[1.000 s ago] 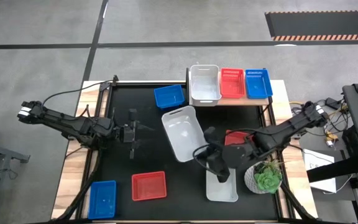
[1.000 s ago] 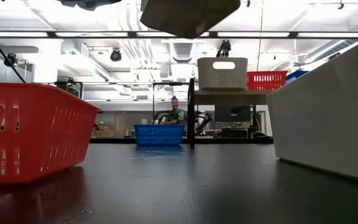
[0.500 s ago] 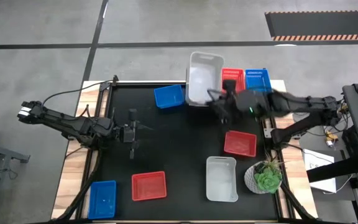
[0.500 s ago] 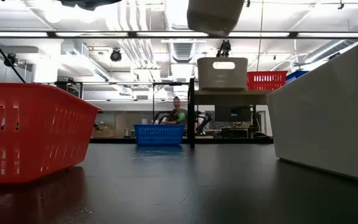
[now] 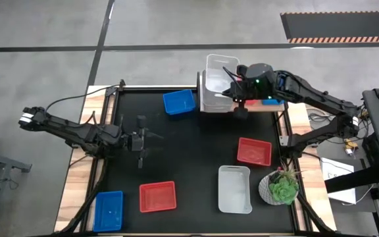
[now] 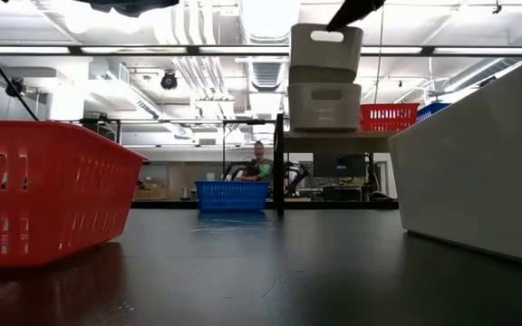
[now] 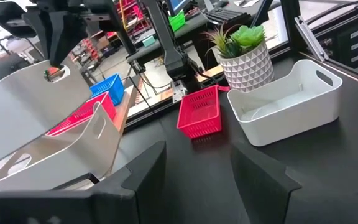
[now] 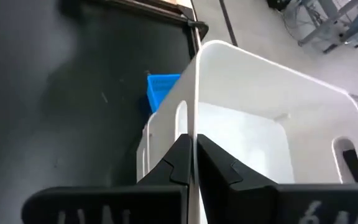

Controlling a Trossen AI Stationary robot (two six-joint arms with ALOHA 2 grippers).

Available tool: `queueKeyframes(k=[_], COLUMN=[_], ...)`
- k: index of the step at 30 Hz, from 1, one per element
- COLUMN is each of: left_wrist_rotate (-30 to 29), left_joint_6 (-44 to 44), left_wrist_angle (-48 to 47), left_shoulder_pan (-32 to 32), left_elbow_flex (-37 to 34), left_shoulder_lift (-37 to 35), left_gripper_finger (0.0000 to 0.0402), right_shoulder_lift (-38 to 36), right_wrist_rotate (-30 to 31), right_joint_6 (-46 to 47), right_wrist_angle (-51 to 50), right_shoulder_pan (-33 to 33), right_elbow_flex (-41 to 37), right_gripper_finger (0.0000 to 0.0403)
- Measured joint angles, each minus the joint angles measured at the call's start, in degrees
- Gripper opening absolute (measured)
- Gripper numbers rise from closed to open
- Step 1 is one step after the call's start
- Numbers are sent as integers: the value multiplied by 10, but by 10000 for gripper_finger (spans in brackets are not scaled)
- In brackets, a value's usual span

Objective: Stack baskets on shelf by color
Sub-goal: Stack the top gray bin on top of the gray bin on the shelf

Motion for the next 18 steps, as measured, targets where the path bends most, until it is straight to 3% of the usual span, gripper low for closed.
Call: queueKeyframes(k=[18], left_wrist_rotate=[-1], left_joint_6=[-16], left_wrist_angle=[0], left_shoulder_pan=[0], left_elbow_flex=[0], left_shoulder_lift=[4], left_gripper_finger=[164], right_shoulder_lift=[0], right_wrist_rotate=[0], right_joint_6=[-1], right_wrist_angle=[-11], right_shoulder_pan=[0], right_elbow_flex=[-28], right_gripper_finger=[8])
